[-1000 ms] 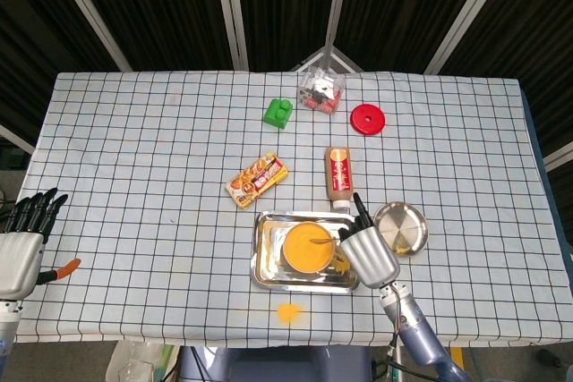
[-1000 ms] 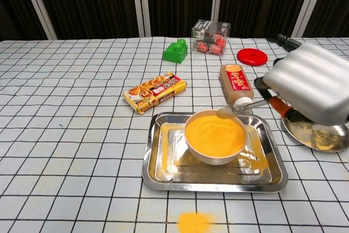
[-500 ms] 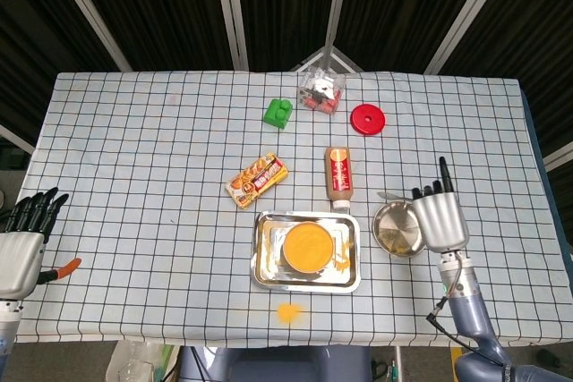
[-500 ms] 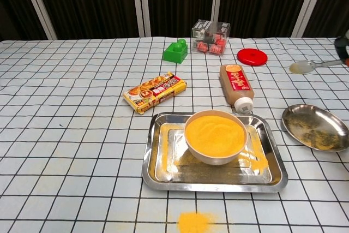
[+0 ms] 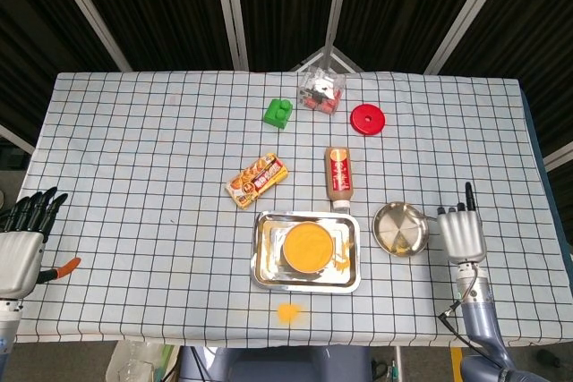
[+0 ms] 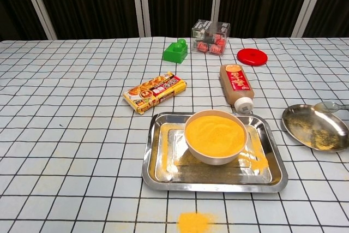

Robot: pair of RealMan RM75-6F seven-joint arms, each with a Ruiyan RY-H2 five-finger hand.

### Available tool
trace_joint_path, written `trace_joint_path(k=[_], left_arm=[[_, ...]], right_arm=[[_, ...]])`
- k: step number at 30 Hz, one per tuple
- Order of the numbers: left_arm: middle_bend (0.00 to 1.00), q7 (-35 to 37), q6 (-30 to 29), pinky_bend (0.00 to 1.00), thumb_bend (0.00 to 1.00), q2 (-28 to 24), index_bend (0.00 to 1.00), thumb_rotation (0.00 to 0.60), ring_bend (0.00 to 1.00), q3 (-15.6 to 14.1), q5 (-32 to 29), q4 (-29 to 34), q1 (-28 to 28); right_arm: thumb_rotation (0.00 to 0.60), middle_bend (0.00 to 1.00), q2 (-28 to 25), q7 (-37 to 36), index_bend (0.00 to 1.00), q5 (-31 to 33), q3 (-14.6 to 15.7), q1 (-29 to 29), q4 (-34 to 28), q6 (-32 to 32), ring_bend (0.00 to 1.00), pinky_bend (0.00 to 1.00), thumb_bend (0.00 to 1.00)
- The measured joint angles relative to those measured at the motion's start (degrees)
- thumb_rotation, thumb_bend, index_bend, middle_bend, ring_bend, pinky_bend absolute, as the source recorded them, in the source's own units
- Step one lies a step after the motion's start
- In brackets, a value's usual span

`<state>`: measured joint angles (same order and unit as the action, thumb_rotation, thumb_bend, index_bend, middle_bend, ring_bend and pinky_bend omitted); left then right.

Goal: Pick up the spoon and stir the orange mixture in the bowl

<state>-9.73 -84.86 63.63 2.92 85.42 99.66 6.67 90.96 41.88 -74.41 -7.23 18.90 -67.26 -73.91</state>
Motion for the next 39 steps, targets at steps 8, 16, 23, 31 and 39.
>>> trace_joint_path(k=[8, 16, 23, 31, 39], left_arm=[[0.0, 0.0, 0.0, 0.0, 0.0, 0.0, 0.0, 0.6, 0.0, 0.0, 0.0, 0.0, 0.0], [0.0, -0.1, 0.0, 0.0, 0.0, 0.0, 0.0, 0.6, 0.0, -0.1, 0.0, 0.0, 0.0], [0.0, -0.1, 0.0, 0.0, 0.0, 0.0, 0.0, 0.6, 0.0, -0.1, 0.0, 0.1, 0.0], [0.0, -0.1, -0.1, 0.0, 0.0, 0.0, 0.0, 0.6, 0.0, -0.1, 0.1, 0.1, -0.1], [0.0, -0.1, 0.0, 0.0, 0.0, 0.0, 0.0, 0.6, 0.0, -0.1, -0.2, -0.1, -0.1]], right_arm=[[0.6, 0.73, 2.1, -0.7, 0.85, -0.3, 0.8, -0.3, 1.7, -0.1, 0.44, 0.0, 0.78], [0.6, 0.54, 2.5, 0.0, 0.64, -0.5, 1.4, -0.6, 1.0, -0.4, 0.35, 0.0, 0.57], [0.6, 0.4, 2.5, 1.8, 0.39, 0.0, 1.6, -1.3, -1.1, -1.4, 0.25, 0.0, 0.49], [0.6, 0.28, 1.9, 2.4, 0.23, 0.3, 1.9, -2.0, -3.4, -2.0, 0.14, 0.0, 0.46], [0.6, 0.22, -0.5, 1.4, 0.2, -1.2, 1.8, -2.4, -6.6, -3.9, 0.08, 0.0, 0.46]])
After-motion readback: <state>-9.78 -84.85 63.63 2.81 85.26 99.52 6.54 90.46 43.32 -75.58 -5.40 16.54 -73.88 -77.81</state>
